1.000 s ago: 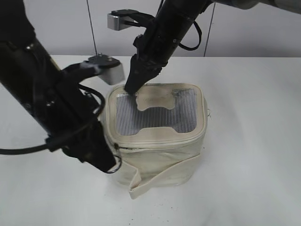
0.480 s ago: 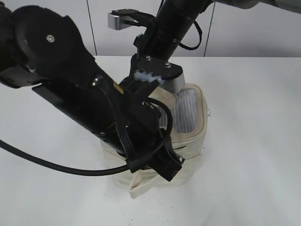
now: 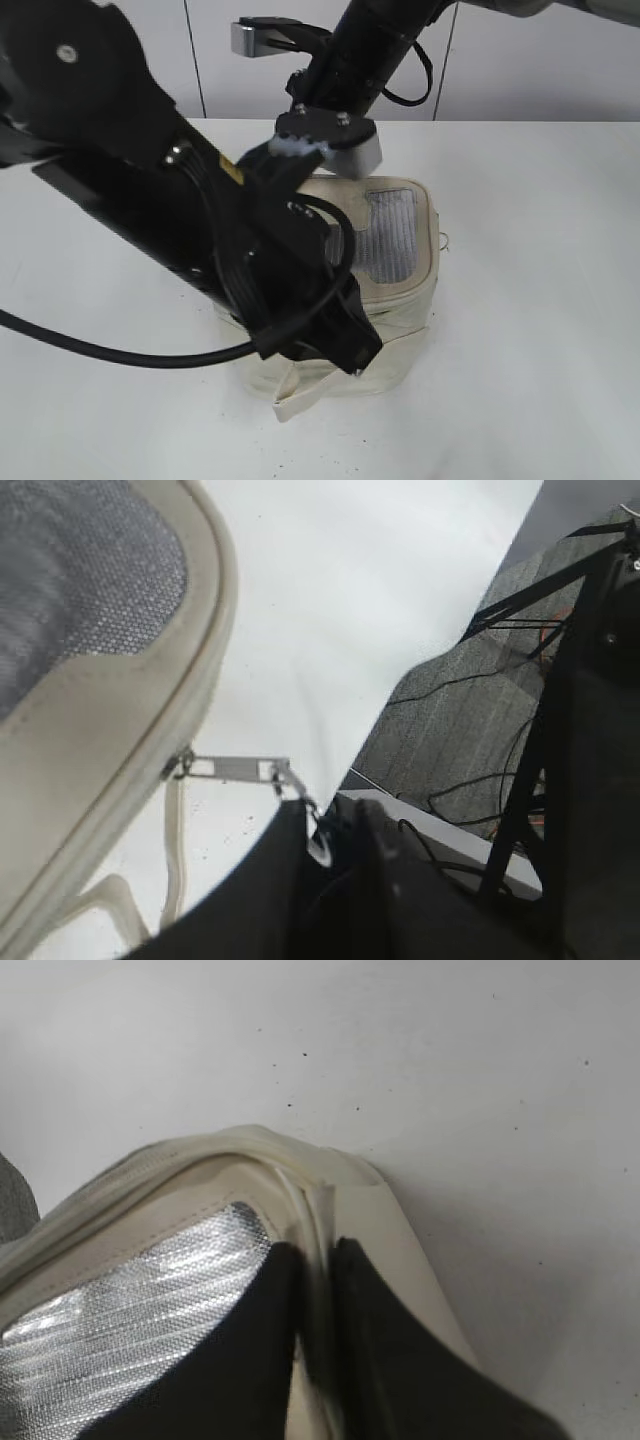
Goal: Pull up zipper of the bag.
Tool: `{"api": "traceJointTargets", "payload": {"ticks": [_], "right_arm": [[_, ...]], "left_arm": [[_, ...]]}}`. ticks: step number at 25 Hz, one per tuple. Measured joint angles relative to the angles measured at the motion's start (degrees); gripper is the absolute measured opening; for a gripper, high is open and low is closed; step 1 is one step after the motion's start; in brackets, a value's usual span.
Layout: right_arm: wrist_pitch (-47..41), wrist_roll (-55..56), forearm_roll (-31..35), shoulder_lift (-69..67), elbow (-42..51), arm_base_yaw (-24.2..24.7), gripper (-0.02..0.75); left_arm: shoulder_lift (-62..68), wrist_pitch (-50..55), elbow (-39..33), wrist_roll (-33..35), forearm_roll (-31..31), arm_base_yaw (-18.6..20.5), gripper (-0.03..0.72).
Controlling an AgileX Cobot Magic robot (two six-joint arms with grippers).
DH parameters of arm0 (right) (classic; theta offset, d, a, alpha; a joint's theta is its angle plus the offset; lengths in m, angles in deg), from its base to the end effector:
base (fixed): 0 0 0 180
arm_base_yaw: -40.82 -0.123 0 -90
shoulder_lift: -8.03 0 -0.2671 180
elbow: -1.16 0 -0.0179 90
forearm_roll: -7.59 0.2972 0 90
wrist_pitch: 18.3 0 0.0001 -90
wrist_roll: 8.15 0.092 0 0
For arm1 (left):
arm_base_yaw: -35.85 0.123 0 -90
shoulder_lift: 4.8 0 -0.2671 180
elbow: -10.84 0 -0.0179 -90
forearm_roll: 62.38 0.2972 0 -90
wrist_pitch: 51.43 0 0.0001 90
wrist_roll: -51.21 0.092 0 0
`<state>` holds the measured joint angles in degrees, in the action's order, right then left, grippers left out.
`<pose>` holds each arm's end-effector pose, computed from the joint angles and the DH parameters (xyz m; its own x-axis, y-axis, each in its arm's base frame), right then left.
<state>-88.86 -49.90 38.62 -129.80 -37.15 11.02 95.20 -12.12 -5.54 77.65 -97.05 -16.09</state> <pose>0.4219 0.2932 0.1924 -0.4619 -0.7746 -0.4320 -0.8839 0.3621 0.2959 0.1976 -0.3063 0.1954 -0.5607 0.6709 -0.4853 0.8280 0.4549 -0.3278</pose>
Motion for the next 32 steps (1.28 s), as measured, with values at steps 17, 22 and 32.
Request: {"api": "traceJointTargets", "payload": {"ticks": [17,22,32], "right_arm": [[0.47,10.63,-2.05,2.43,-0.18,4.28,0.500],[0.54,11.78,-2.46,4.86,-0.18,9.12,0.501],[0.70,16.69,-7.37,8.05,1.11,15.56,0.501]], "left_arm": [[-9.45,-3.49,0.36,-5.30,8.36,17.37,0.445],[-4.27,-3.72,6.49,-1.57,8.45,20.54,0.445],[14.35,6.13,28.64,5.10,7.72,20.72,0.445]]}}
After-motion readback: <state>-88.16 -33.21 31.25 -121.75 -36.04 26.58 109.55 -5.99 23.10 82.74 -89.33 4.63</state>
